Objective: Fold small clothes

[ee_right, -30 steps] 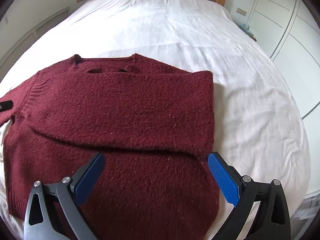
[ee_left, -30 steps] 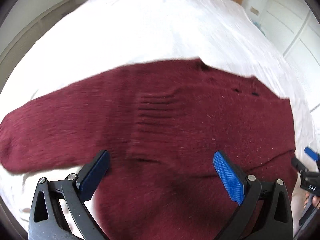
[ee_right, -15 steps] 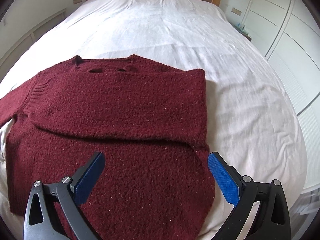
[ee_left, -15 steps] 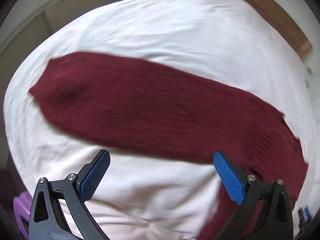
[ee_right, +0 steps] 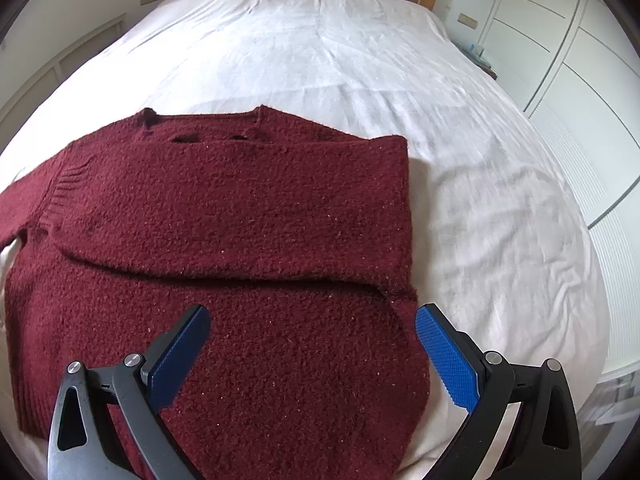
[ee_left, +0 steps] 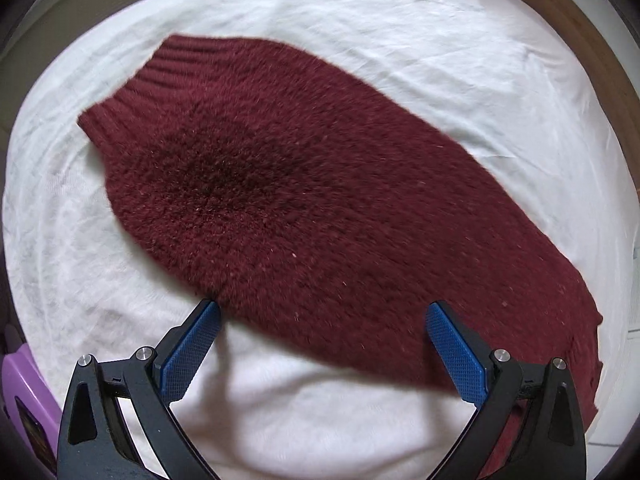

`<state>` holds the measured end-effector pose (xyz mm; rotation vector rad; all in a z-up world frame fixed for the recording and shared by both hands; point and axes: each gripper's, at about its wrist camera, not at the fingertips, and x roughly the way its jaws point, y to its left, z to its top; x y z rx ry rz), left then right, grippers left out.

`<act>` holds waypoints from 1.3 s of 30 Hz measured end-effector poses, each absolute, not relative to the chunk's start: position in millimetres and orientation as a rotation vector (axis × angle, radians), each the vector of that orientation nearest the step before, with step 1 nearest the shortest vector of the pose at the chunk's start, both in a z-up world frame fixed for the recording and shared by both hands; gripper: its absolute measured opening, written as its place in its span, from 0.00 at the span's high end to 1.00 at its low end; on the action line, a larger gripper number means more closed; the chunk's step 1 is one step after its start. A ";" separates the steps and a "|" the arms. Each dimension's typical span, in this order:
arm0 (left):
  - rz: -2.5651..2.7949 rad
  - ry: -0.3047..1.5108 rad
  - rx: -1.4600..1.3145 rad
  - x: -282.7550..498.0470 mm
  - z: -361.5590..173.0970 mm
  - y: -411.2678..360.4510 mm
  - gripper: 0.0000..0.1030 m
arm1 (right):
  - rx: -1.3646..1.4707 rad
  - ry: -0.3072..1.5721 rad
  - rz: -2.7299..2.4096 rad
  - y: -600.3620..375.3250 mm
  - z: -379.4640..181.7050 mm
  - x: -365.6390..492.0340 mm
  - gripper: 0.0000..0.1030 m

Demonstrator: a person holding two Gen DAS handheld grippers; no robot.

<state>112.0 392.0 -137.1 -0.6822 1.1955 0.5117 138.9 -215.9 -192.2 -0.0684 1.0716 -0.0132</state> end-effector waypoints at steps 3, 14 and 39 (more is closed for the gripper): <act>0.509 1.192 -0.681 109.3 -137.2 401.0 0.03 | -0.074 1.083 -0.011 -215.3 -196.7 139.0 0.00; 0.456 1.162 -0.694 117.3 -143.9 414.8 0.84 | -0.060 1.090 -0.004 -219.2 -202.1 140.0 0.01; -0.037 1.094 -0.217 189.3 -31.3 153.5 0.89 | -0.001 1.074 -0.001 -251.0 -186.5 156.5 0.00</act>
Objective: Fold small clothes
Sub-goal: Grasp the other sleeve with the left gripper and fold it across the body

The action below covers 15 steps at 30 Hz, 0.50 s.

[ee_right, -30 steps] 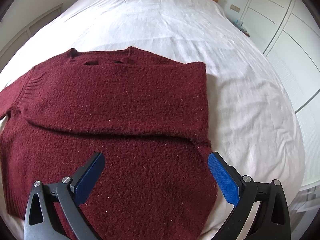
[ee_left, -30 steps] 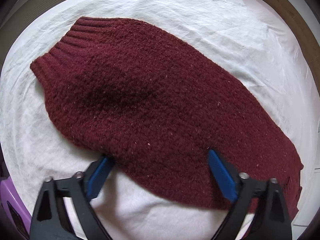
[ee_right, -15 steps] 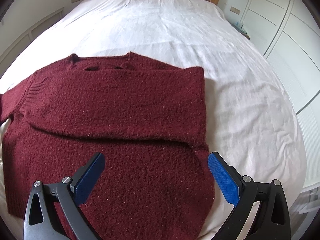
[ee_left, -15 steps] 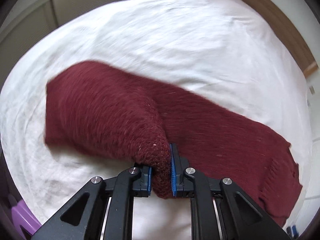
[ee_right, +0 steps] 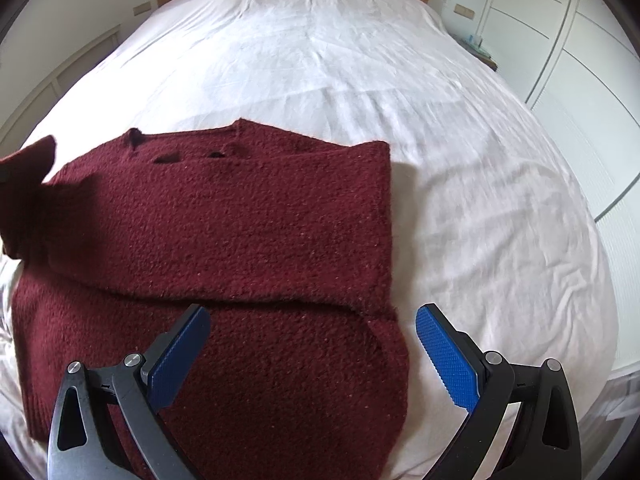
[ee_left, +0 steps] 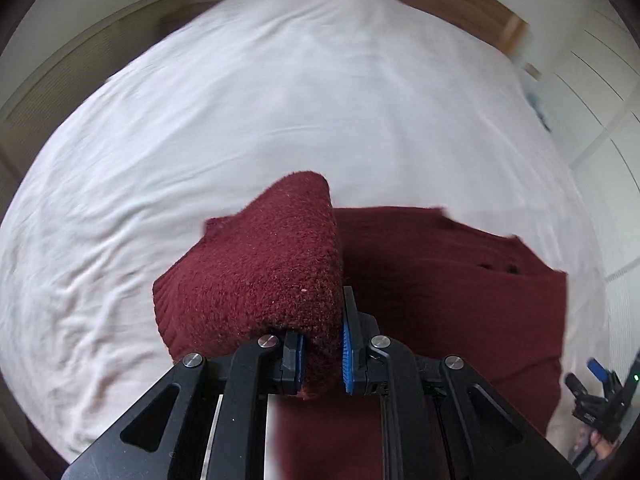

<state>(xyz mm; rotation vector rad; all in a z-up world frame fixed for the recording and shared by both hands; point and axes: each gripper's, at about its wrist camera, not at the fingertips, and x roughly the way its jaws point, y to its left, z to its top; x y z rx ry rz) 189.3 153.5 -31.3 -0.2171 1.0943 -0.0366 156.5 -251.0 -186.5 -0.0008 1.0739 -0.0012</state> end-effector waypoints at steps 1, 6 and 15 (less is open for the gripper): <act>-0.064 1.093 -0.204 193.3 -30.7 137.9 0.89 | 0.002 1.072 -0.003 -253.3 -185.4 157.1 0.00; -0.177 1.096 -0.134 204.8 -35.6 65.1 0.89 | 0.020 1.049 -0.013 -265.9 -174.8 156.7 0.01; -0.290 1.116 0.003 222.2 -70.6 -37.4 0.89 | 0.047 1.059 -0.021 -277.8 -180.1 151.5 0.01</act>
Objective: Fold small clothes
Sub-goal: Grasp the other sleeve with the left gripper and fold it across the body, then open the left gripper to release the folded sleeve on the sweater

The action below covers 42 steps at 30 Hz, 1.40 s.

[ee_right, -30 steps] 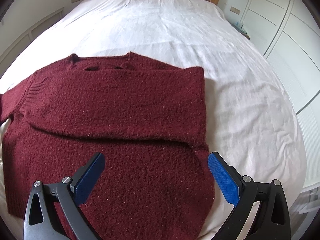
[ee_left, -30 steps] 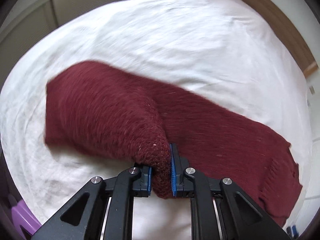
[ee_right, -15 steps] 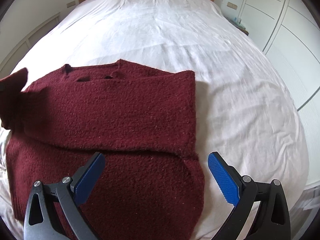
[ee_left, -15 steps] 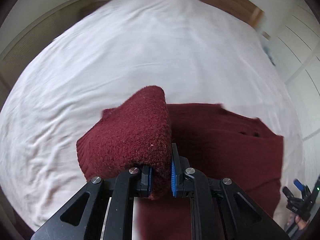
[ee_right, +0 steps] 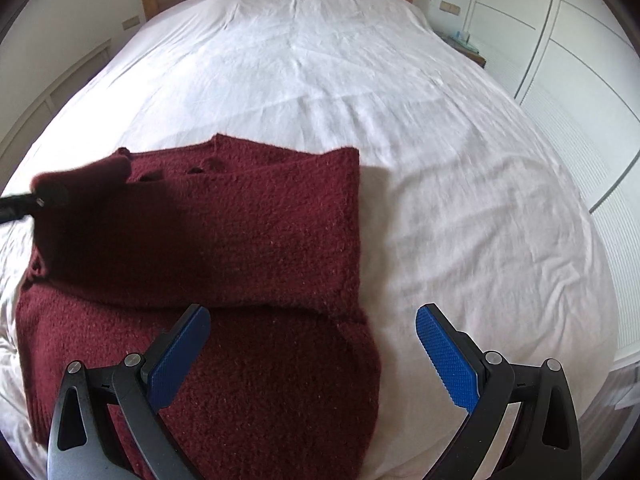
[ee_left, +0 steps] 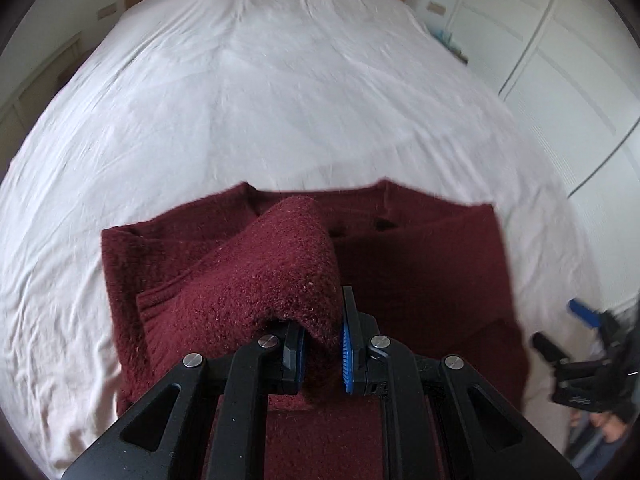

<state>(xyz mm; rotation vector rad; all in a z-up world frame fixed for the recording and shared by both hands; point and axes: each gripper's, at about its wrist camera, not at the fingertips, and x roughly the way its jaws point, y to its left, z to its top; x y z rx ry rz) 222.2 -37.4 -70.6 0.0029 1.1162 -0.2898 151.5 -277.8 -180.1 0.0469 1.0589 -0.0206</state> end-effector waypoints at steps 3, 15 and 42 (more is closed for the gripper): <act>-0.265 1.169 0.047 226.6 -103.6 -47.7 0.89 | 0.055 1.072 -0.014 -278.1 -186.4 148.4 0.01; -0.231 1.250 0.181 221.4 -167.1 -58.7 0.75 | 0.071 1.105 -0.003 -276.7 -203.6 140.9 0.01; -0.097 1.309 0.202 185.7 -184.3 79.1 0.05 | 0.055 1.130 0.023 -260.3 -211.0 142.4 0.01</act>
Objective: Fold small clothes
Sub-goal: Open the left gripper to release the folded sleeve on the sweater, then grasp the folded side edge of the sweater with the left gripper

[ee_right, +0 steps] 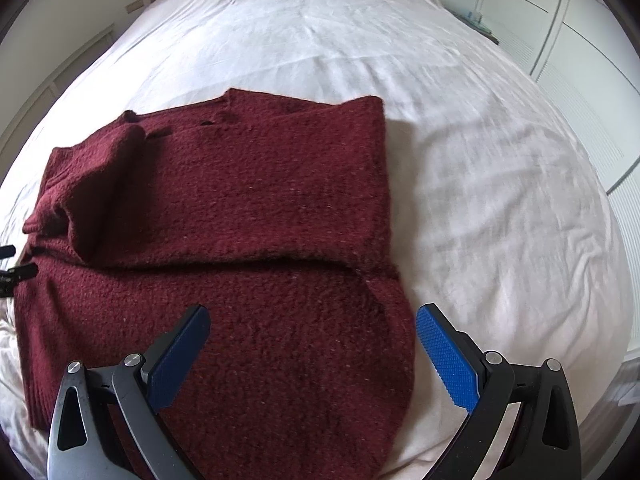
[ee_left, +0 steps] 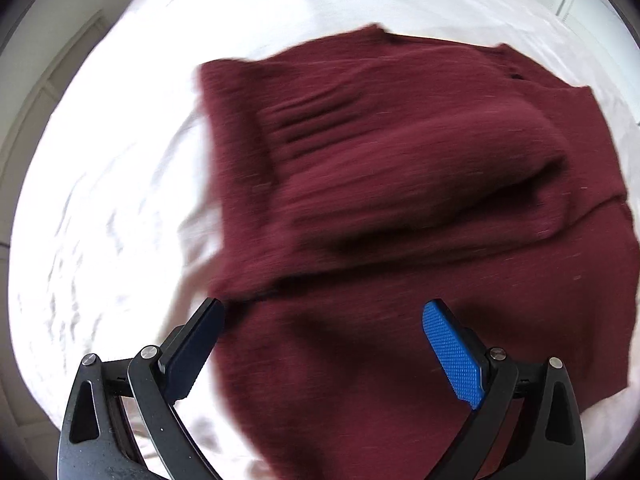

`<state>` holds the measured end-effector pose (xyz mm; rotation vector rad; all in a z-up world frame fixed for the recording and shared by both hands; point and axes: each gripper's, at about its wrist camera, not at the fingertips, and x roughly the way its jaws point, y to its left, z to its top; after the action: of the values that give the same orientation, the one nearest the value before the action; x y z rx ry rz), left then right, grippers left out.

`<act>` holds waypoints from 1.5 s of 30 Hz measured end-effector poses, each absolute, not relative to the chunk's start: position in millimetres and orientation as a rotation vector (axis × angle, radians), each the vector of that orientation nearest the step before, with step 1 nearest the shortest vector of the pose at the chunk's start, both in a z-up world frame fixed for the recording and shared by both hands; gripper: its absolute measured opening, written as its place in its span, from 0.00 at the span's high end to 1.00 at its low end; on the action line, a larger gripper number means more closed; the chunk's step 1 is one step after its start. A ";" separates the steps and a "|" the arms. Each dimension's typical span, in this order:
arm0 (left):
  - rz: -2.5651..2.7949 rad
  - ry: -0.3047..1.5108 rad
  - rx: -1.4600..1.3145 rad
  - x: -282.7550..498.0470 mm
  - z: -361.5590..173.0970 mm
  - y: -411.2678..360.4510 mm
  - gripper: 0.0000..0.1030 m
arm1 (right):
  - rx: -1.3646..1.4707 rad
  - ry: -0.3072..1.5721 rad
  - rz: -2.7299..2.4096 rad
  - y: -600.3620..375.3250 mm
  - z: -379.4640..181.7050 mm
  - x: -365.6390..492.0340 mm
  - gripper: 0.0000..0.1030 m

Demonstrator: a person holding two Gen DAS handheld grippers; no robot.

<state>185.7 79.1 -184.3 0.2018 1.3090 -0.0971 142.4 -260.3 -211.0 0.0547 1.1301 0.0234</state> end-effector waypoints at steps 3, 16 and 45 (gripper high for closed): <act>-0.048 1.290 0.202 188.6 -185.8 104.9 0.05 | 0.043 1.131 0.036 -253.3 -209.7 144.2 0.00; -0.093 1.302 0.110 235.2 -217.2 145.7 0.48 | -0.029 1.157 0.042 -226.6 -209.3 148.0 0.00; -0.155 1.287 -0.020 229.5 -226.0 171.8 0.84 | -0.397 1.143 0.574 28.7 -160.4 234.2 0.01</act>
<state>229.5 171.8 -226.0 -0.0205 1.2868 -0.1548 234.2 28.7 -160.4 -0.3965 1.1427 0.5740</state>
